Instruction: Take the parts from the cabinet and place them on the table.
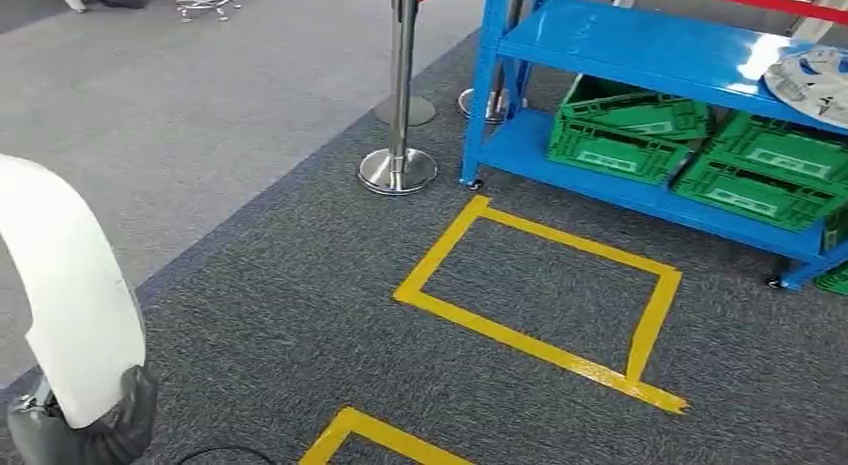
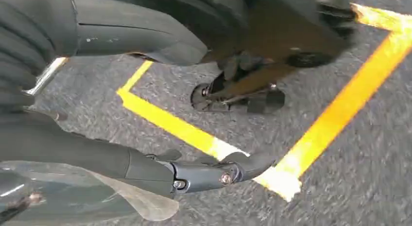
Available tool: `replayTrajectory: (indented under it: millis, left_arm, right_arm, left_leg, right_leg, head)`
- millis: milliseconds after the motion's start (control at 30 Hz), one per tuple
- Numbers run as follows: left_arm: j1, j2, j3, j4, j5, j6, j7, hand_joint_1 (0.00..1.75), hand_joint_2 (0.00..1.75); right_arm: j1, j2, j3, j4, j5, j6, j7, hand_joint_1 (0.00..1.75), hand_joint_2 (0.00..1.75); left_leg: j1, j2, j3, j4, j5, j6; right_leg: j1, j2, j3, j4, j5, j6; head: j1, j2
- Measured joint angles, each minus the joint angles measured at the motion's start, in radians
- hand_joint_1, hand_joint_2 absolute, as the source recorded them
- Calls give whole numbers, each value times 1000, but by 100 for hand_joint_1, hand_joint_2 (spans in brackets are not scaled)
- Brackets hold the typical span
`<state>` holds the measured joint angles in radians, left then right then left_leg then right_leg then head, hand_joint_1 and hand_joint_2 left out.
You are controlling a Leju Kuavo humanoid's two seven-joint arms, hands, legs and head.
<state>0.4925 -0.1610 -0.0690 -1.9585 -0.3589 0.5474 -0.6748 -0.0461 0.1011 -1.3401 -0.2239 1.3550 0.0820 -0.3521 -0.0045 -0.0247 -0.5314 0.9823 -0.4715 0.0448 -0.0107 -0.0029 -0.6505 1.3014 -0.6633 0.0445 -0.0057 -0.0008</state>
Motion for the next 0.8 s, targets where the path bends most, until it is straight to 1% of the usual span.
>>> replayTrajectory:
  millis: [33, 67, 100, 133, 167, 200, 267, 300, 333, 367, 400, 433, 467, 500, 533, 567, 600, 633, 667, 700, 733, 767, 800]
  left_arm:
    - [1, -2, 1, 0, 0, 5, 0, 175, 175]
    - [1, -3, 2, -3, 3, 9, 0, 175, 175]
    - [1, -5, 3, -6, 3, 9, 0, 175, 175]
    - [1, -6, 4, -10, 3, 9, 0, 175, 175]
    - [0, -8, 5, -11, 3, 10, 0, 175, 175]
    - [-2, -9, 5, -13, 1, 10, 0, 175, 175]
    - [1, -13, 6, -16, -1, 11, 0, 175, 175]
    - [2, -14, 6, -17, 0, 11, 0, 175, 175]
    - [3, -14, 6, -19, 2, 10, 0, 175, 175]
    - [2, -16, 7, -21, 5, 9, 0, 175, 175]
    - [-1, -17, 7, -22, 3, 9, 0, 175, 175]
    - [-2, -18, 7, -22, 2, 11, 0, 175, 175]
    - [-2, -19, 8, -22, 0, 15, 0, 175, 175]
    - [0, -20, 9, -22, 0, 19, 0, 175, 175]
    - [5, -22, 11, -22, -1, 23, 0, 175, 175]
    - [7, -24, 13, -22, -1, 25, 0, 175, 175]
    - [7, -26, 15, -22, -1, 26, 0, 175, 175]
    - [7, -27, 16, -23, -1, 27, 0, 175, 175]
    - [7, -28, 16, -26, -2, 27, 0, 175, 175]
    - [5, -30, 16, -28, -2, 27, 0, 175, 175]
    - [6, -31, 17, -29, -3, 27, 0, 175, 175]
    - [9, -32, 18, -30, -2, 28, 0, 175, 175]
    - [13, -33, 20, -30, -3, 28, 0, 175, 175]
  right_arm:
    - [0, 0, 0, 0, 0, -2, -1, 0, 175]
    - [0, 0, 0, 0, 1, -3, -2, 0, 175]
    - [0, 0, 0, 0, 2, -6, -3, 0, 175]
    - [0, 0, 0, 0, 3, -7, -3, 0, 175]
    - [0, 0, 1, 0, 4, -8, -2, 0, 175]
    - [-1, 1, 2, 0, 5, -10, -2, 0, 175]
    - [-3, 3, 2, 0, 6, -10, -1, 0, 175]
    - [-4, 5, 2, 0, 6, -10, -1, 0, 175]
    - [-4, 9, 2, 1, 6, -10, -2, 0, 175]
    - [-4, 9, 2, 1, 6, -14, -2, 0, 175]
    - [-2, 10, 2, 1, 6, -14, -1, 0, 175]
    - [1, 10, 2, 1, 7, -14, -1, 0, 175]
    - [3, 10, 2, 1, 9, -14, 0, 0, 175]
    - [3, 10, 2, 1, 9, -16, 1, 0, 175]
    - [3, 10, 2, 1, 9, -17, 2, 0, 175]
    - [2, 10, 2, 1, 9, -17, 3, 0, 175]
    - [1, 10, 3, 1, 9, -17, 4, 0, 175]
    - [0, 11, 3, 1, 9, -17, 4, 0, 175]
    - [0, 12, 3, 1, 9, -17, 4, 0, 175]
    - [0, 13, 3, 1, 9, -17, 4, 0, 175]
    - [0, 13, 3, 1, 9, -17, 4, 0, 175]
    - [-2, 13, 3, 1, 9, -17, 5, 0, 175]
    - [-5, 13, 4, 1, 9, -17, 5, 0, 175]
  left_leg:
    - [-1, -14, 0, 2, 0, 0]
    - [-1, -26, 1, 4, 0, 0]
    - [-1, -40, 1, 7, -1, -1]
    - [-1, -52, 0, 10, -2, -4]
    - [-7, -61, -4, 15, -3, -9]
    - [-5, -73, -13, 22, -2, -14]
    - [2, -94, -26, 21, 8, -29]
    - [-2, -107, -32, 21, 11, -34]
    - [-1, -70, -33, 34, -2, -37]
    - [-3, -19, -48, 67, -28, -45]
    - [1, 2, -79, 135, -70, -53]
    - [4, 9, -117, 219, -111, -59]
    - [7, 12, -150, 292, -140, -63]
    - [9, 12, -167, 333, -147, -66]
    - [11, 13, -157, 319, -126, -67]
    - [12, 16, -129, 267, -90, -66]
    - [11, 26, -82, 178, -45, -62]
    - [9, 51, -32, 83, -6, -56]
    - [0, 95, -7, 35, -13, -50]
    - [-5, 92, -7, 22, -14, -40]
    - [-6, 85, -13, 26, -13, -36]
    - [-8, 75, -17, 28, -13, -32]
    - [-8, 64, -21, 24, -11, -25]
  right_leg:
    - [0, 1, 10, -27, 33, -2]
    - [0, 4, 39, -91, 78, -4]
    - [0, 17, 82, -185, 129, -8]
    - [-2, 47, 119, -267, 164, -12]
    - [-5, 90, 130, -291, 150, -15]
    - [-8, 83, 140, -318, 141, -15]
    - [-2, 67, 142, -306, 143, -21]
    - [-8, 54, 144, -312, 148, -29]
    - [-10, 39, 146, -317, 151, -34]
    - [-9, 28, 146, -317, 151, -37]
    - [-8, 12, 146, -317, 149, -42]
    - [-7, -5, 146, -316, 148, -43]
    - [-6, -20, 145, -316, 147, -45]
    - [-6, -35, 144, -316, 146, -44]
    - [-6, -49, 145, -316, 145, -44]
    - [-6, -61, 147, -315, 144, -42]
    - [-6, -72, 151, -315, 142, -40]
    - [-6, -82, 155, -315, 140, -36]
    - [-2, -91, 156, -315, 137, -32]
    - [3, -100, 154, -312, 134, -24]
    - [3, -110, 155, -313, 134, -20]
    - [2, -120, 156, -314, 135, -16]
    - [2, -130, 161, -316, 135, -9]
  head:
    - [0, 0]
    - [0, 0]
    - [0, 0]
    - [0, 0]
    - [0, 0]
    - [-2, 0]
    - [-1, 0]
    - [-2, 0]
    - [-1, 0]
    - [-11, 0]
    - [-13, 0]
    - [-12, 0]
    - [-12, 0]
    - [-13, 0]
    - [-13, 0]
    - [-13, 0]
    - [-13, 0]
    - [-13, 0]
    - [-12, 0]
    - [-14, 0]
    - [-10, 0]
    - [-13, 0]
    - [-11, 0]
